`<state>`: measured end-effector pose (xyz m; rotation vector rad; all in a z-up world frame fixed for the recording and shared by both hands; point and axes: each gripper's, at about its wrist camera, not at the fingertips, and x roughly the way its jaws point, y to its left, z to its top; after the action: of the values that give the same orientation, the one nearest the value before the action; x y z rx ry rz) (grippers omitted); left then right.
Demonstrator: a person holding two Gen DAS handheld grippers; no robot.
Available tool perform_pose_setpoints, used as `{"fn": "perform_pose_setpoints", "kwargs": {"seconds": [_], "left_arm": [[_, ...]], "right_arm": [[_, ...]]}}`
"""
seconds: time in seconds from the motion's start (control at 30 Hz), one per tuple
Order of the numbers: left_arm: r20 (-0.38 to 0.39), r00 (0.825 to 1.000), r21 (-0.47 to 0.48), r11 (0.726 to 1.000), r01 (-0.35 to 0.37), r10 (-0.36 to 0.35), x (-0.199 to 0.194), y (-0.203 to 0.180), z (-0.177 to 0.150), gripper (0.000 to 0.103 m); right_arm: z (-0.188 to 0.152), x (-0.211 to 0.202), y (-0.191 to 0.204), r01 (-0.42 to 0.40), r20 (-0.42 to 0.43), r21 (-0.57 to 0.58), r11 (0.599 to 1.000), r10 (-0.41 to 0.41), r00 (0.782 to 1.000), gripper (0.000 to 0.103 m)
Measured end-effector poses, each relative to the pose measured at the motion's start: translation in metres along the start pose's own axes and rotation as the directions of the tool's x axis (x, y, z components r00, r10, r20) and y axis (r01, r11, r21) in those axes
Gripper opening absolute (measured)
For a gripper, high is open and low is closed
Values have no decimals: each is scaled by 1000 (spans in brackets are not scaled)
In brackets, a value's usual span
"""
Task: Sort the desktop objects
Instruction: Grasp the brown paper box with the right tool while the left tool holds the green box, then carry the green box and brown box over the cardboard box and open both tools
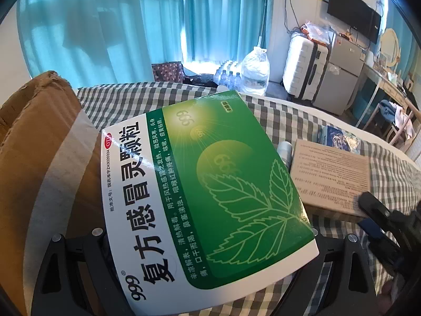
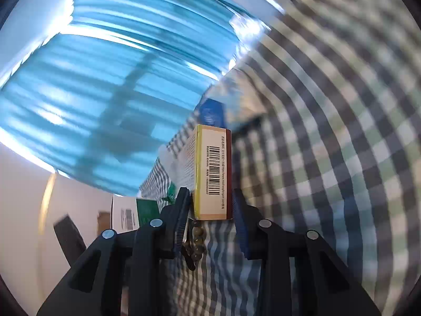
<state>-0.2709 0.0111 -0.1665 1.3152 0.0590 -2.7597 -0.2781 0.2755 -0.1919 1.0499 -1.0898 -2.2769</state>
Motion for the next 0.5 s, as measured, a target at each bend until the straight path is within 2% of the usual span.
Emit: {"fn": "perform_pose_setpoints", "kwargs": {"seconds": [0.03, 0.1, 0.23, 0.3, 0.37, 0.47, 0.5], "left_arm": [[3, 1000, 0, 1000, 0, 0, -1, 1, 0, 93], [9, 1000, -3, 1000, 1, -1, -5, 4, -1, 93], [12, 1000, -14, 1000, 11, -11, -8, 9, 0, 93], [14, 1000, -15, 1000, 16, -16, -8, 10, 0, 93], [17, 1000, -13, 1000, -16, 16, -7, 12, 1, 93], [25, 999, -6, 1000, -28, 28, -6, 16, 2, 93], [28, 999, -4, 1000, -20, 20, -7, 15, 2, 93]], "right_arm": [[-2, -2, 17, 40, 6, -79, 996, -40, 999, 32], [-7, -6, 56, 110, 7, -267, 957, -112, 994, 32], [-26, 4, 97, 134, -15, -427, 894, -155, 988, 32], [-32, 13, 102, 109, -30, -455, 884, -138, 990, 34], [-36, 27, 104, 94, -51, -446, 890, -131, 990, 34], [-32, 37, 97, 67, -42, -393, 917, -91, 995, 34], [-32, 41, 93, 59, -65, -372, 927, -89, 994, 34]]}}
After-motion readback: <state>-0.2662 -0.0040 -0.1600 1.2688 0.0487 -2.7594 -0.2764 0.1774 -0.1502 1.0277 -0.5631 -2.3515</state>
